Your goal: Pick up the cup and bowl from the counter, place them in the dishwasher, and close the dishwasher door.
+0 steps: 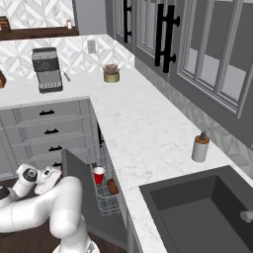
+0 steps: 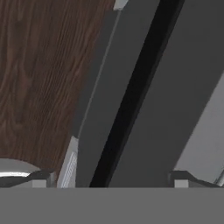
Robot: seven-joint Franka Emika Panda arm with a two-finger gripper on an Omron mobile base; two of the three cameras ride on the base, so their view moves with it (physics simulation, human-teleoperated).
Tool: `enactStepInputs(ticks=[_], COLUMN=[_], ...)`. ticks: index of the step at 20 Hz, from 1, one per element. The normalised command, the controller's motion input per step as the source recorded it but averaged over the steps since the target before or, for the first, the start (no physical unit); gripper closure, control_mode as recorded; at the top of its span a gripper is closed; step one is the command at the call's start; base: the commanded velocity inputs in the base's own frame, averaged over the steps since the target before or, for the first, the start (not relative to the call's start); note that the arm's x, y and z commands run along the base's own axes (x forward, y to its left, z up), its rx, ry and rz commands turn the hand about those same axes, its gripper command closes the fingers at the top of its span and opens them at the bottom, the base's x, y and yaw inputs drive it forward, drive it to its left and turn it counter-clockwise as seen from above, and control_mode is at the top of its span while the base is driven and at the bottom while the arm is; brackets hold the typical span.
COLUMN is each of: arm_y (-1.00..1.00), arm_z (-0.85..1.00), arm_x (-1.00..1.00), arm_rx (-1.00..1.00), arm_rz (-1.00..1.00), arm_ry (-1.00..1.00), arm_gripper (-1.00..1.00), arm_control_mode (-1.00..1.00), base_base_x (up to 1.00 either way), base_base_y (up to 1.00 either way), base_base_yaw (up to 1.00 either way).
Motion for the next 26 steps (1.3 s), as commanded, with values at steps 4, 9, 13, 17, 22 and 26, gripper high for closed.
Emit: enactStepInputs(ticks=[4, 9, 13, 17, 22, 26], arm_y=[-0.53, -0.93, -1.0, -0.74, -0.64, -0.9], arm_z=[-0.52, -0.36, -0.38, -0.56, -0.7, -0.57], arm_x=[0.57, 0.41, 0.31, 0.39, 0.49, 0.76], arm_rx=[-0.18, -0.23, -0.43, -0.37, -0.3, -0.29], arm_rz=[0.0, 0.0, 0.01, 0.0, 0.0, 0.0], arm_ry=[0.15, 0.03, -0.01, 0.04, 0.15, 0.14], arm_gripper=[-1.0, -1.0, -1.0, -1.0, -1.0, -1.0], arm_control_mode=[-1.0, -1.0, -1.0, -1.0, -1.0, -1.0], base_base_x=[0.0, 0.0, 0.0, 0.0, 0.0, 0.0], base_base_y=[0.0, 0.0, 0.0, 0.0, 0.0, 0.0], base_base_yaw=[0.0, 0.0, 0.0, 0.0, 0.0, 0.0])
